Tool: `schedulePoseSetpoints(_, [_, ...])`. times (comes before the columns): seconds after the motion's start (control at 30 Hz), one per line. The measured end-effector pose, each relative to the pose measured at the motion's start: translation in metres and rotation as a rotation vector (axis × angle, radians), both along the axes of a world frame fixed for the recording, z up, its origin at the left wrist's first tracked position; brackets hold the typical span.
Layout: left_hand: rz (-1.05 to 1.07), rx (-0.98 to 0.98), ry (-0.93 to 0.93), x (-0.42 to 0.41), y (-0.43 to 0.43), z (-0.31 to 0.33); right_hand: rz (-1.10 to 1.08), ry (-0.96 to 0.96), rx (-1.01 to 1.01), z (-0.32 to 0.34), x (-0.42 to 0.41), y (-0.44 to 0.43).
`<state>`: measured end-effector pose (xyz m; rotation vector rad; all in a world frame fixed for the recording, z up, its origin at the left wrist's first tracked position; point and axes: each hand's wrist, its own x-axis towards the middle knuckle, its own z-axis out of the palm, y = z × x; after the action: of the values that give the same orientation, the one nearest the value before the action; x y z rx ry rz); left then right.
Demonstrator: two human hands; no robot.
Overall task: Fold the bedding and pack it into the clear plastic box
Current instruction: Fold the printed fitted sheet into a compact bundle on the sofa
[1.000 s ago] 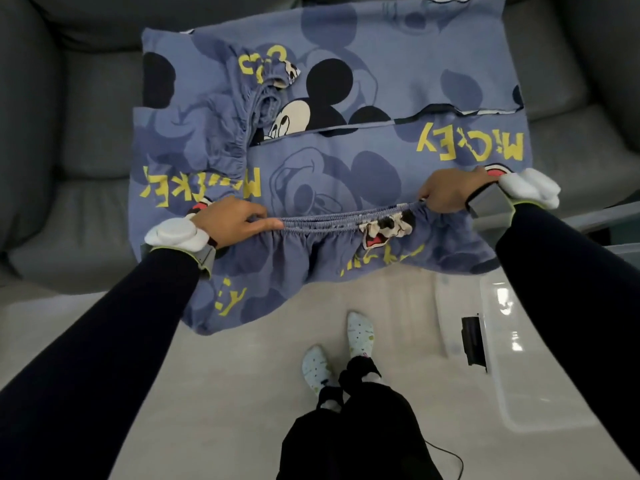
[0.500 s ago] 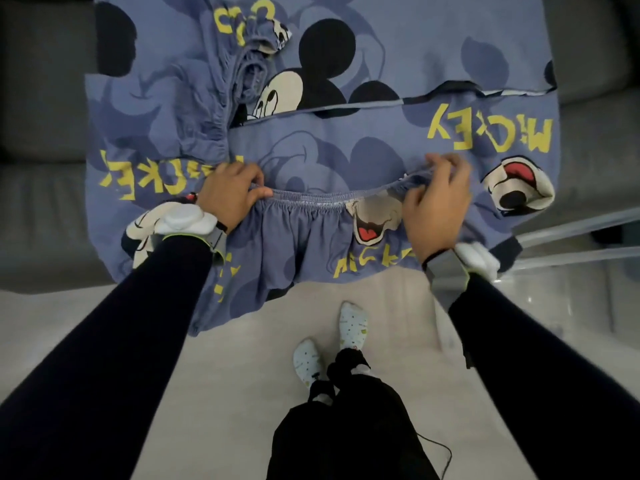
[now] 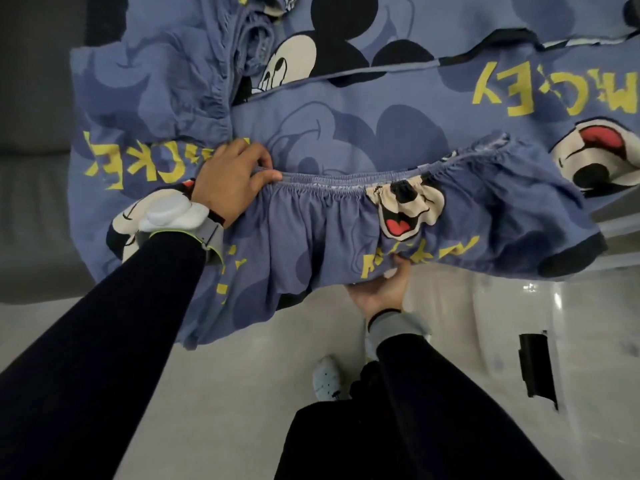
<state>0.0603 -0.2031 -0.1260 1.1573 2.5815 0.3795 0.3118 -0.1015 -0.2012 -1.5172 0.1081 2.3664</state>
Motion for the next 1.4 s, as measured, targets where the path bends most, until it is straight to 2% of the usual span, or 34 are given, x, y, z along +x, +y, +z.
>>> schedulePoseSetpoints(0.1, [0.005,0.043,-0.021,0.000,0.002,0.006,0.037,0.021,0.063,0.005,0.012,-0.001])
schedulePoseSetpoints(0.17, [0.037,-0.047,-0.010,0.003,0.006,0.018,0.113,-0.072,0.078,0.022,0.030,-0.008])
schedulePoseSetpoints(0.27, [0.144,-0.323,0.203,0.031,0.021,0.041,0.197,-0.179,0.062,0.070,0.059,-0.026])
schedulePoseSetpoints(0.3, [0.183,-0.342,0.285,0.048,0.026,0.054,0.202,-0.184,0.048,0.089,0.066,-0.031])
schedulePoseSetpoints(0.37, [0.229,-0.172,0.327,0.093,0.031,0.078,0.174,-0.164,0.027,0.125,0.073,-0.034])
schedulePoseSetpoints(0.43, [0.296,0.150,0.112,0.159,0.021,0.098,0.146,-0.125,0.018,0.161,0.071,-0.035])
schedulePoseSetpoints(0.47, [0.440,0.262,-0.073,0.197,0.010,0.104,0.143,-0.112,0.015,0.177,0.069,-0.036])
schedulePoseSetpoints(0.5, [0.692,0.349,-0.234,0.228,0.001,0.114,0.141,-0.099,0.025,0.190,0.066,-0.037])
schedulePoseSetpoints(0.57, [1.348,0.376,-0.498,0.279,-0.024,0.118,0.129,-0.106,0.090,0.209,0.059,-0.036])
schedulePoseSetpoints(0.6, [1.672,0.416,-0.713,0.292,-0.032,0.122,0.118,-0.110,0.136,0.218,0.055,-0.033])
schedulePoseSetpoints(0.63, [1.944,0.533,-1.054,0.296,-0.033,0.126,0.116,-0.105,0.179,0.225,0.050,-0.028])
schedulePoseSetpoints(0.67, [2.050,0.760,-1.405,0.293,-0.029,0.133,0.117,-0.095,0.206,0.234,0.046,-0.022])
schedulePoseSetpoints(0.7, [2.052,0.970,-1.574,0.282,-0.027,0.140,0.122,-0.075,0.230,0.242,0.042,-0.014])
schedulePoseSetpoints(0.73, [2.005,1.162,-1.610,0.266,-0.029,0.143,0.121,-0.057,0.252,0.249,0.038,-0.003])
schedulePoseSetpoints(0.8, [1.833,1.456,-1.430,0.228,-0.032,0.144,0.111,-0.029,0.300,0.258,0.034,0.023])
schedulePoseSetpoints(0.83, [1.764,1.523,-1.357,0.207,-0.033,0.151,0.108,-0.014,0.316,0.262,0.033,0.039])
schedulePoseSetpoints(0.93, [1.620,1.537,-1.233,0.163,-0.041,0.176,0.062,0.016,0.301,0.271,0.036,0.088])
schedulePoseSetpoints(1.03, [1.653,1.543,-1.027,0.132,-0.048,0.200,0.028,-0.089,0.364,0.277,0.037,0.142])
schedulePoseSetpoints(1.17, [1.775,1.427,-0.835,0.075,-0.032,0.229,0.106,-0.301,0.638,0.293,-0.002,0.209])
schedulePoseSetpoints(1.23, [1.776,1.395,-0.829,0.040,-0.020,0.237,0.140,-0.415,0.721,0.305,-0.033,0.235])
schedulePoseSetpoints(1.4, [1.638,1.227,-0.860,-0.060,0.016,0.227,0.168,-0.597,0.736,0.295,-0.106,0.281])
